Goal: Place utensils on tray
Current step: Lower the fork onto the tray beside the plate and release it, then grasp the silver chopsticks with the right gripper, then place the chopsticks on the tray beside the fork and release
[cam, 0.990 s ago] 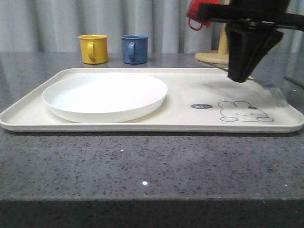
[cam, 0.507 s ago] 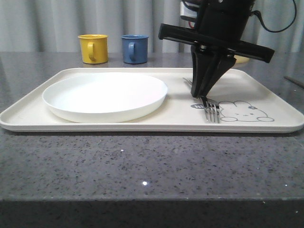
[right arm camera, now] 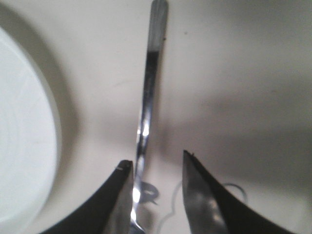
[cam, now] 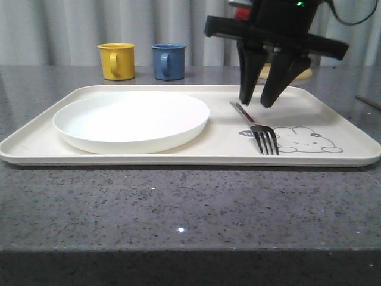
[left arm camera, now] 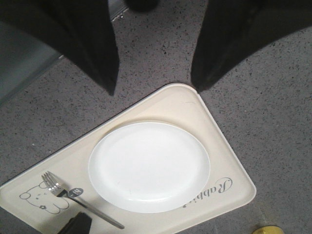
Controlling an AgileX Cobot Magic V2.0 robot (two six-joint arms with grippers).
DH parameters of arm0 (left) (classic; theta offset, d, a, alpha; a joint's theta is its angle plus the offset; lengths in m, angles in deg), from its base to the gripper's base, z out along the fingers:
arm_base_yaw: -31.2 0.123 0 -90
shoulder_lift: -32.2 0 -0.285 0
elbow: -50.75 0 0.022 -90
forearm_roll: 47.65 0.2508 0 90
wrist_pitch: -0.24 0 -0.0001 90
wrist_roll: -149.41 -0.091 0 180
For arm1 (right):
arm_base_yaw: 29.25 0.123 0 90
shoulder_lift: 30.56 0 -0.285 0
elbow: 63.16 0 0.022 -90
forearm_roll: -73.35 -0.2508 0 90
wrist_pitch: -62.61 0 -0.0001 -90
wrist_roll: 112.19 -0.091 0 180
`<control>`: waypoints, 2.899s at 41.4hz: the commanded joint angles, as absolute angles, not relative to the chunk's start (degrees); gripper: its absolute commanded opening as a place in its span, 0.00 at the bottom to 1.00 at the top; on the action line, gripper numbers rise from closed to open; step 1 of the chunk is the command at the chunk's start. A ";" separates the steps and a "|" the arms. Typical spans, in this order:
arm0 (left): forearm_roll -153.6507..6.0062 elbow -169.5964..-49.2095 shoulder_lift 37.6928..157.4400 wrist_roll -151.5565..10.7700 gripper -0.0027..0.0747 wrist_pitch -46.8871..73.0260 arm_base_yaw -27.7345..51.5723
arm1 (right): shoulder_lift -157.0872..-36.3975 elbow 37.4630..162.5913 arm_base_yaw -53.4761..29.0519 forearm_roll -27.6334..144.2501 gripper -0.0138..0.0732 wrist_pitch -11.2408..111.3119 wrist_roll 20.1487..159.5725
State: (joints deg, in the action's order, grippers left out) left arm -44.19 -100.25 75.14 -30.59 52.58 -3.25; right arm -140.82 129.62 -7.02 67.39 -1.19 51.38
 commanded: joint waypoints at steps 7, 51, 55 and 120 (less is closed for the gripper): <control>-44.25 -101.65 75.25 -30.01 0.50 49.09 -3.65 | -128.11 131.58 -9.25 79.15 0.49 -7.35 58.06; -44.25 -100.69 75.25 -30.01 0.50 49.09 -3.65 | -138.37 124.35 -32.86 71.74 0.49 -9.57 68.77; -44.25 -100.69 75.25 -30.01 0.50 49.09 -3.65 | -138.85 124.35 -32.86 71.71 0.48 -9.52 68.82; -44.25 -100.69 75.25 -30.01 0.50 48.86 -3.65 | -138.11 125.47 -16.66 52.76 0.36 -9.74 60.01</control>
State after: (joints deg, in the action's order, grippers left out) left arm -44.19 -99.30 75.05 -30.59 52.78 -3.25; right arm -140.72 123.69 -16.61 54.63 -7.58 60.01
